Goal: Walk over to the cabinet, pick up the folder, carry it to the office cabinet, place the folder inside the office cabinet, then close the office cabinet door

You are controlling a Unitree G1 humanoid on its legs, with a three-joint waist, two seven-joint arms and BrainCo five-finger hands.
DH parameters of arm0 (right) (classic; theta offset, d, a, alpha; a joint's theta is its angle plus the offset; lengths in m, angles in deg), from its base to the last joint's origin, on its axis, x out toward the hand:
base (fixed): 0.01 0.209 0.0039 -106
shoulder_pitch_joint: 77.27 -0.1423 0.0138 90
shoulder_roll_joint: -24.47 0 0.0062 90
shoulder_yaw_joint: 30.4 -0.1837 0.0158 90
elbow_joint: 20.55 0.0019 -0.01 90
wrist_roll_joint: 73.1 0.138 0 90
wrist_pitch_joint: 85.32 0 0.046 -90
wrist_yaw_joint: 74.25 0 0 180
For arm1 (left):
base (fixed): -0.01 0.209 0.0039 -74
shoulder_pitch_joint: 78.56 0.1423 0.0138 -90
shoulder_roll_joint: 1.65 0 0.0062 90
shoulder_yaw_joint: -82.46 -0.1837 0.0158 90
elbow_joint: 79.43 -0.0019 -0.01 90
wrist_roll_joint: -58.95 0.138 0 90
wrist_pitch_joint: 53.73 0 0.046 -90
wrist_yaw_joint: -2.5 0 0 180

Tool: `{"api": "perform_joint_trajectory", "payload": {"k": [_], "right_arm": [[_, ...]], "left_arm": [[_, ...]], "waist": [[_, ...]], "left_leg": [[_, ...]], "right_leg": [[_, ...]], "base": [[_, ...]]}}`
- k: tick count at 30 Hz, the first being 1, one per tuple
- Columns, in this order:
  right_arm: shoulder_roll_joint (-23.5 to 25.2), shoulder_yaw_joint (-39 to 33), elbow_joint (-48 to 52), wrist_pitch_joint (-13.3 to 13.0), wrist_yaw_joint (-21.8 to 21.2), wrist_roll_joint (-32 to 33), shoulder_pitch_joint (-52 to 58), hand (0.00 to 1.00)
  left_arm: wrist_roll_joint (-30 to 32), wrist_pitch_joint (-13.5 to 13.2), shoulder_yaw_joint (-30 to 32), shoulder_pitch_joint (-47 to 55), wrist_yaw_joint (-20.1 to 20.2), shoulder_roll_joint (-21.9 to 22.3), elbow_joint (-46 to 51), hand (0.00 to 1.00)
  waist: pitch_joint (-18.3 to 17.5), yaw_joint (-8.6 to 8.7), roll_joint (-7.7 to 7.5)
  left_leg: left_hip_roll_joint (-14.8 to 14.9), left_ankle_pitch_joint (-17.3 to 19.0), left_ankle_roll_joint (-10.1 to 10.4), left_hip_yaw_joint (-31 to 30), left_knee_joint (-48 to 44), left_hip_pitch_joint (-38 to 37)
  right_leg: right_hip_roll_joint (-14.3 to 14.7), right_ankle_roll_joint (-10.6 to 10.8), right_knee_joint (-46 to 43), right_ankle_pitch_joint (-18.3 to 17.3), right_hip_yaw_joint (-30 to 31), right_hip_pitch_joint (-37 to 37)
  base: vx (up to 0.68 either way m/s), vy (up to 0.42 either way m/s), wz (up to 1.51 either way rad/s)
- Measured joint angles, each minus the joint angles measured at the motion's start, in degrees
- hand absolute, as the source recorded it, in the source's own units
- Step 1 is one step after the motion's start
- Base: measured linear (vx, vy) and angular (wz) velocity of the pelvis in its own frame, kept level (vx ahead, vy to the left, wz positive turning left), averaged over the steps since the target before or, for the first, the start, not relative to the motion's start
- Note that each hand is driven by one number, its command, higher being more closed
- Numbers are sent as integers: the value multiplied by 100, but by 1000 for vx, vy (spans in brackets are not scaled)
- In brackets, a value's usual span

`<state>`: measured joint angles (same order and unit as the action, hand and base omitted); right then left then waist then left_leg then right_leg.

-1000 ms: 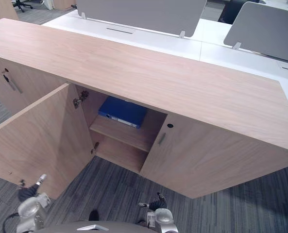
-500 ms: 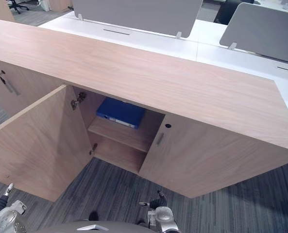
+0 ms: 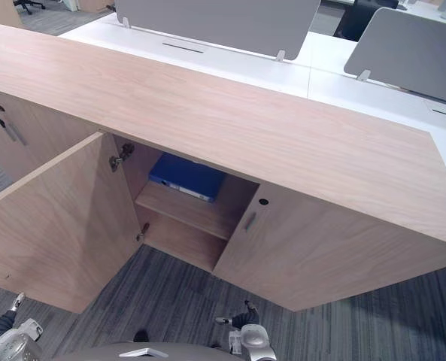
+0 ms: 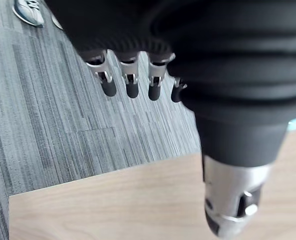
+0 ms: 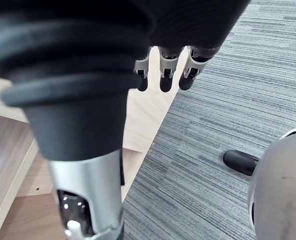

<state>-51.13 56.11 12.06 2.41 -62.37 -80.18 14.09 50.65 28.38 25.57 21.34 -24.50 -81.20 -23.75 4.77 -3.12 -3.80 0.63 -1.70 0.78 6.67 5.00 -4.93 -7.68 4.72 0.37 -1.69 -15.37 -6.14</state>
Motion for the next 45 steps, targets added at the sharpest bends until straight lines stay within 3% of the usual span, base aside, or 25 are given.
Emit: {"api": "perform_joint_trajectory", "payload": {"k": [13,29,33,40,45], "right_arm": [[-1,-1,-2,3,-4,-2,23,0],[124,-12,-3,27,-4,-1,33,0],[130,-13,-9,27,-3,-1,62,0],[107,-228,-273,26,-12,1,50,0],[79,-201,-490,28,-144,-2,-110,0]], "left_arm": [[629,50,-571,-74,117,-24,461,0],[601,59,-612,65,144,50,638,0],[443,59,-637,130,286,139,-7,0],[563,356,-612,159,659,163,-1717,0],[1655,758,-818,270,1122,169,-2654,0]], "waist": [[-11,16,-15],[-22,17,-32],[-22,17,-32],[-22,39,-32],[-19,131,-23]], "left_leg": [[4,-1,0,25,1,-28],[8,20,3,129,2,-58],[8,31,5,140,3,-93],[9,41,8,175,3,-123],[12,93,27,342,3,-126]], "right_leg": [[2,-21,-17,-5,37,0],[1,-21,-8,-3,98,3],[1,-20,-9,-3,129,-12],[1,-6,-4,5,170,-20],[1,0,2,31,353,39]], "base": [[-14,-6,-1],[-2,-1,-1],[-13,-9,-4],[-5,-2,-2],[-31,1,-16]]}}
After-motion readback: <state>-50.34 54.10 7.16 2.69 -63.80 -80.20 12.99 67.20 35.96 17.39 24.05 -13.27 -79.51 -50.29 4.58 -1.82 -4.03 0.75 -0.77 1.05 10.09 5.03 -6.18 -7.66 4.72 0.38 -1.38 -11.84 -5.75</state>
